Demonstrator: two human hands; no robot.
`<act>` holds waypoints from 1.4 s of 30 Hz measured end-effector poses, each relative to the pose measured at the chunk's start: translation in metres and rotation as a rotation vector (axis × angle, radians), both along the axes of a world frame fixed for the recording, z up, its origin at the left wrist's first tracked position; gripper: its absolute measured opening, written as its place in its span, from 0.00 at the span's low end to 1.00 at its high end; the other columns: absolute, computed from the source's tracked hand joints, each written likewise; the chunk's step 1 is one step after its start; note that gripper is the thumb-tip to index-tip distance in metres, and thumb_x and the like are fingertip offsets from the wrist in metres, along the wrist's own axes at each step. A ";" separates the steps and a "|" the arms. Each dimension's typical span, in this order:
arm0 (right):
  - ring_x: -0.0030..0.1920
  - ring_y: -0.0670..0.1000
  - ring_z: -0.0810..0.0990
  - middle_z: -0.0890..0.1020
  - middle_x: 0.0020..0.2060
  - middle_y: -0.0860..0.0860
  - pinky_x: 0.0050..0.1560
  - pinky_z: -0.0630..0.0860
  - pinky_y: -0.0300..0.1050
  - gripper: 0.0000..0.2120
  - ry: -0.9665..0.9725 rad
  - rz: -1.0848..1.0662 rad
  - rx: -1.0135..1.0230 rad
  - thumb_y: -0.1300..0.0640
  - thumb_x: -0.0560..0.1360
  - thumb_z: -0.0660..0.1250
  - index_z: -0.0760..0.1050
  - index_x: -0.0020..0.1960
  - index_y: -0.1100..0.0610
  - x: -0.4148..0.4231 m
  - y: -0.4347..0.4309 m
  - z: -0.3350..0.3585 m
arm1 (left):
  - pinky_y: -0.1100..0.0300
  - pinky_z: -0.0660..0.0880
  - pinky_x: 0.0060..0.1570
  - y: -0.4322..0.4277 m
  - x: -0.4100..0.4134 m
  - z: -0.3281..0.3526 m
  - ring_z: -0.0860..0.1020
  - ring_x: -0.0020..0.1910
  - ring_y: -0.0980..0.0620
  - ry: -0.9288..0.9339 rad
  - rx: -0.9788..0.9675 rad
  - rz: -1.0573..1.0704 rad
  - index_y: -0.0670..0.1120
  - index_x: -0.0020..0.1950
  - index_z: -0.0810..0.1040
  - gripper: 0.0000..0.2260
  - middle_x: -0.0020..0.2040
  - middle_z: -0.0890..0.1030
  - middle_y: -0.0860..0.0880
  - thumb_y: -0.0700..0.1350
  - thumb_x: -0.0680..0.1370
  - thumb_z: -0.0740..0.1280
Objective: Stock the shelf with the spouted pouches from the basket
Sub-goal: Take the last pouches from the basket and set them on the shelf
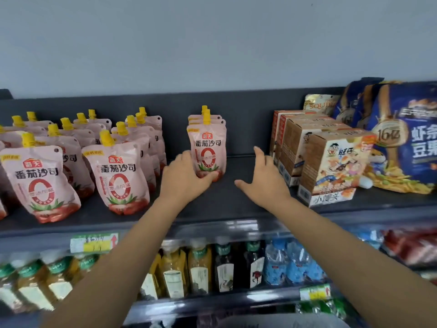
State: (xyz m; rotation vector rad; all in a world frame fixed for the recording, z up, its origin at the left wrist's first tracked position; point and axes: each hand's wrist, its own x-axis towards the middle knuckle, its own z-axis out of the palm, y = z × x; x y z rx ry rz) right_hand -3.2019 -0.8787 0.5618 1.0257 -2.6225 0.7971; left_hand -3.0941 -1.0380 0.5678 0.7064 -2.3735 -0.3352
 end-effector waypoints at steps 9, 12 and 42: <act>0.48 0.52 0.75 0.75 0.52 0.52 0.38 0.68 0.42 0.17 0.268 0.142 -0.127 0.50 0.75 0.65 0.70 0.61 0.56 0.067 0.155 -0.059 | 0.51 0.71 0.52 0.148 0.079 -0.074 0.76 0.54 0.45 0.104 -0.416 -0.346 0.43 0.61 0.75 0.27 0.55 0.79 0.46 0.64 0.73 0.64; 0.49 0.52 0.77 0.76 0.51 0.51 0.39 0.71 0.44 0.16 0.118 0.131 -0.002 0.51 0.74 0.65 0.71 0.60 0.55 0.077 0.185 -0.121 | 0.50 0.73 0.52 0.175 0.097 -0.140 0.76 0.53 0.44 -0.166 -0.335 -0.449 0.44 0.63 0.75 0.26 0.55 0.79 0.46 0.61 0.73 0.65; 0.33 0.41 0.70 0.74 0.31 0.55 0.36 0.68 0.34 0.05 -0.928 -0.002 -0.109 0.72 0.72 0.66 0.73 0.39 0.65 0.065 0.176 -0.399 | 0.57 0.71 0.39 0.157 0.083 -0.351 0.73 0.46 0.48 -0.860 0.782 -0.389 0.48 0.55 0.65 0.21 0.50 0.73 0.46 0.26 0.70 0.63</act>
